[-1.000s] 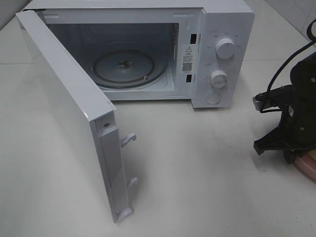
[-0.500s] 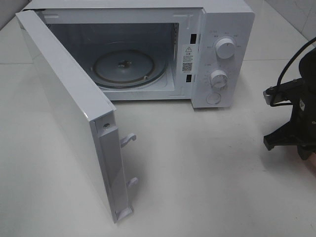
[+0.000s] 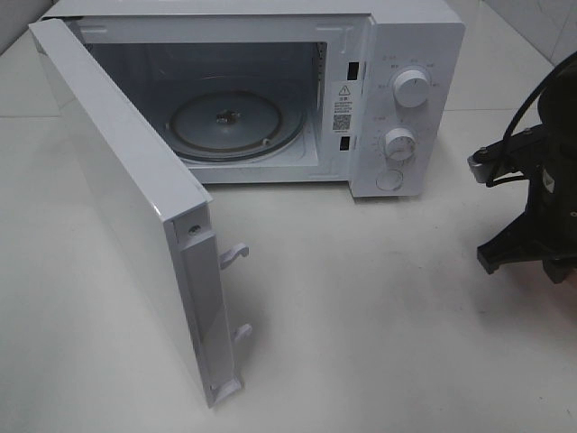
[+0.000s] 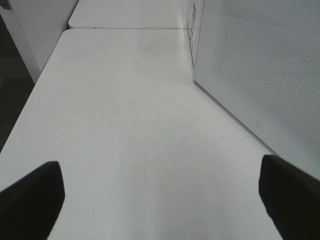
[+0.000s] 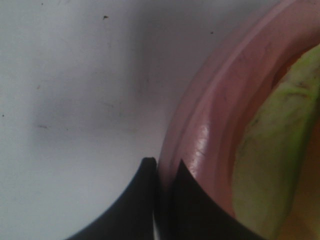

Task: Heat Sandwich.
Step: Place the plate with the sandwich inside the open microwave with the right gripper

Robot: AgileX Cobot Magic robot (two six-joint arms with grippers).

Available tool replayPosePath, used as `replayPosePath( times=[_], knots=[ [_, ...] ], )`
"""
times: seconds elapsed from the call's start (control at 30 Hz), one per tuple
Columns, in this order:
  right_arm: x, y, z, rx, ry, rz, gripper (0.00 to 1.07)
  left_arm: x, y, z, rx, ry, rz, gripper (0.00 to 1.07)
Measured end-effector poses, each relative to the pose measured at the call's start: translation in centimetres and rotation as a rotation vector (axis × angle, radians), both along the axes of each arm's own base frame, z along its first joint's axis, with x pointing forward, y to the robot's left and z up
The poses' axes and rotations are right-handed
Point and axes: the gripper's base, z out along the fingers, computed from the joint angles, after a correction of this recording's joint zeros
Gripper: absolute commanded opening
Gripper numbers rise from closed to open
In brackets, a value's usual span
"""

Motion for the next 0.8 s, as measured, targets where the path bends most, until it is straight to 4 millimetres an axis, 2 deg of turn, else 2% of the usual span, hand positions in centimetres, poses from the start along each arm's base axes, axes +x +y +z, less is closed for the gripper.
replayPosePath(
  times=[0.2, 0.47, 0.8],
  knots=[
    [-0.8, 0.8, 0.4, -0.016, 0.008, 0.037, 0.0, 0.0, 0.0, 0.0, 0.0, 0.0, 0.0, 1.0],
    [-3.1, 1.7, 1.1, -0.023, 0.007, 0.1, 0.0, 0.0, 0.0, 0.0, 0.0, 0.0, 0.0, 1.0],
    [-5.7, 3.6, 3.0, -0.039, -0.009, 0.202, 0.0, 0.0, 0.0, 0.0, 0.0, 0.0, 0.0, 1.0]
  ],
)
